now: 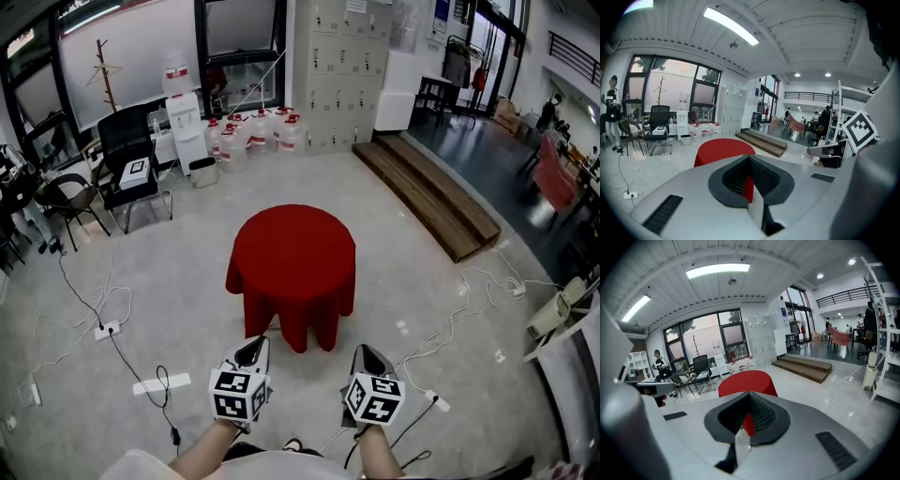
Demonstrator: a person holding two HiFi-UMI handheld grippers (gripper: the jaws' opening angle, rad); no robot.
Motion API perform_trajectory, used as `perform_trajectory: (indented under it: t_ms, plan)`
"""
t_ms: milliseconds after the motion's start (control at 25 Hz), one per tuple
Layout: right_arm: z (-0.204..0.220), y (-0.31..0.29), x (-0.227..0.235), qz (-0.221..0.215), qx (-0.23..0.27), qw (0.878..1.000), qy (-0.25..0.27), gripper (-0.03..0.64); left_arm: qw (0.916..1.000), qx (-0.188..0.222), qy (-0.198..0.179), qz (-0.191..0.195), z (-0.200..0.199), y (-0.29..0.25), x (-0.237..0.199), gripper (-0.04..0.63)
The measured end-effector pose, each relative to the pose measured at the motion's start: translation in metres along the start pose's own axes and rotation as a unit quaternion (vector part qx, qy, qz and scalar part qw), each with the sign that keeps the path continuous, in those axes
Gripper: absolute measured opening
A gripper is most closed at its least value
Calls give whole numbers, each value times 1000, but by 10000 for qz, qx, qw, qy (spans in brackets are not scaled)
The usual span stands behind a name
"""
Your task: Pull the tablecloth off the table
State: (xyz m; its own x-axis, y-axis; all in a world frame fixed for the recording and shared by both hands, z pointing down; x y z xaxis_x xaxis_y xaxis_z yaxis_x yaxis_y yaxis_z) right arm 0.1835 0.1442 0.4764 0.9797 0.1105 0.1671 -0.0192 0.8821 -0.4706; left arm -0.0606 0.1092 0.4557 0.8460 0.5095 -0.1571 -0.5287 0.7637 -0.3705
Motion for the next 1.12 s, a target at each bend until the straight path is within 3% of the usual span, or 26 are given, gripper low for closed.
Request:
perform_trajectory:
  t_ms: [680,1120]
  plan:
    - [17,-32,13,-63,-540,9985,7,25,9993,-296,232,-82,14,-34,-6,15]
    - [-42,-84,27,312,-253,9992,72,25,9994,55,231,254,-38,-112,-32,15]
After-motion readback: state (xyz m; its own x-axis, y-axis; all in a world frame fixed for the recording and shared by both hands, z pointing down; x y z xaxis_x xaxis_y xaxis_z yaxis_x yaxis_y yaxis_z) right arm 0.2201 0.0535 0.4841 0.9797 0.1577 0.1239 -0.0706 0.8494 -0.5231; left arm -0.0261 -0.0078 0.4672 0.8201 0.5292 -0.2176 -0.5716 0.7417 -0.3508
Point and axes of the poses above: the fingertips, and each gripper's own axes: y backward along the fingers, x to its right, z out of its underside, the point moved 5 cm from there along y, backward along the fingers, and after that the axes turned 4 degrees about z, right-handed, at the moved point
